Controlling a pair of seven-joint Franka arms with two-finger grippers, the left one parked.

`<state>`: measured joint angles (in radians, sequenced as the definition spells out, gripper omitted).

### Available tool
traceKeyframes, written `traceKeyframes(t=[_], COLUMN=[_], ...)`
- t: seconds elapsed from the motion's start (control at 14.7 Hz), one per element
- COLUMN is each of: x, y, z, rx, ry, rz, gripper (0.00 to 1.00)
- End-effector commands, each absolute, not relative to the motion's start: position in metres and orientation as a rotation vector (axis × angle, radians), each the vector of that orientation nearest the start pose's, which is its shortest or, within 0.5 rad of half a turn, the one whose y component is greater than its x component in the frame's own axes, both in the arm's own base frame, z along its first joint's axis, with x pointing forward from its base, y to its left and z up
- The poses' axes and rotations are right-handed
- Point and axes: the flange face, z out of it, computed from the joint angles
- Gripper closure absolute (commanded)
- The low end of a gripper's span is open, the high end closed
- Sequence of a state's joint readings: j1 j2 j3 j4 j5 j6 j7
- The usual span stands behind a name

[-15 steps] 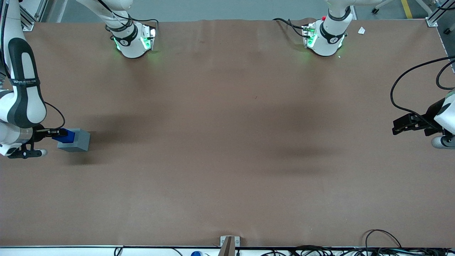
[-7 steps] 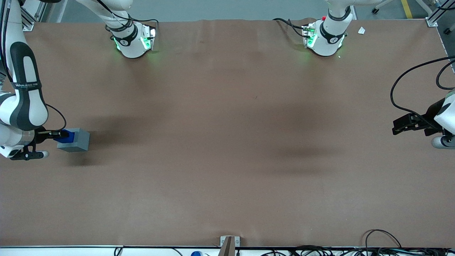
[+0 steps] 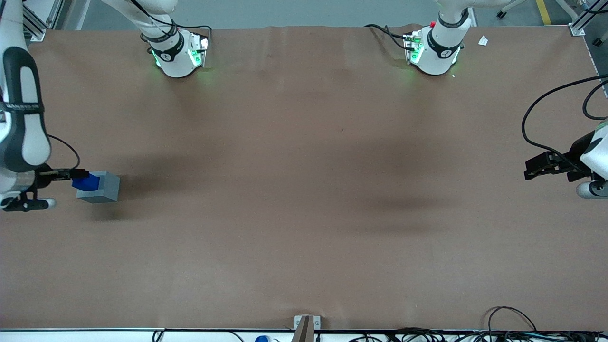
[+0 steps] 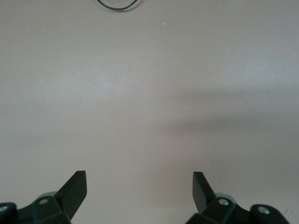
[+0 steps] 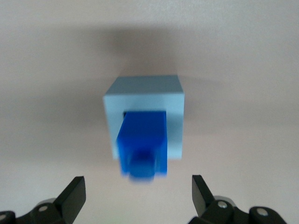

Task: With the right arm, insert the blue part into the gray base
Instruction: 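Open the right gripper and raise it away from the base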

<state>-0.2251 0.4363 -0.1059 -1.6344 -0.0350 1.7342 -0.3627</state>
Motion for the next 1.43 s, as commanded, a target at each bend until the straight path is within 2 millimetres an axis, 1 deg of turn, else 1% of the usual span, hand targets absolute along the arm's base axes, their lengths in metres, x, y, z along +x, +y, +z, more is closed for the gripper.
traceKeyframes(t=[0.0,0.2,0.27,0.34,0.48,0.61,0.68,0.75,0.88,1.02,1.15,1.29,1.36], x=[0.589,0.576,0.572,0.568,0.561,0.548,0.537,0.529,0.516,0.505,0.505,0.507,0.507], y=[-0.189,-0.172,-0.157,-0.139,-0.093,-0.052,-0.039,-0.028,-0.012,-0.002,-0.002,0.0,0.002], z=[0.419,0.474,0.496,0.514,0.543,0.571,0.588,0.601,0.622,0.628,0.634,0.648,0.658], rx=[-3.004,-2.997,-3.008,-3.02,-3.038,-3.056,-3.062,-3.066,-3.072,-3.076,-3.082,-3.087,-3.101], ry=[-0.035,-0.022,-0.004,0.051,0.145,0.162,0.186,0.174,0.146,0.129,0.113,0.101,0.09], rz=[0.471,0.371,0.347,0.337,0.332,0.294,0.244,0.2,0.153,0.127,0.108,0.063,0.029], gripper=[0.0,0.0,0.0,0.0,0.0,0.0,0.0,0.0,0.0,0.0,0.0,0.0,0.0])
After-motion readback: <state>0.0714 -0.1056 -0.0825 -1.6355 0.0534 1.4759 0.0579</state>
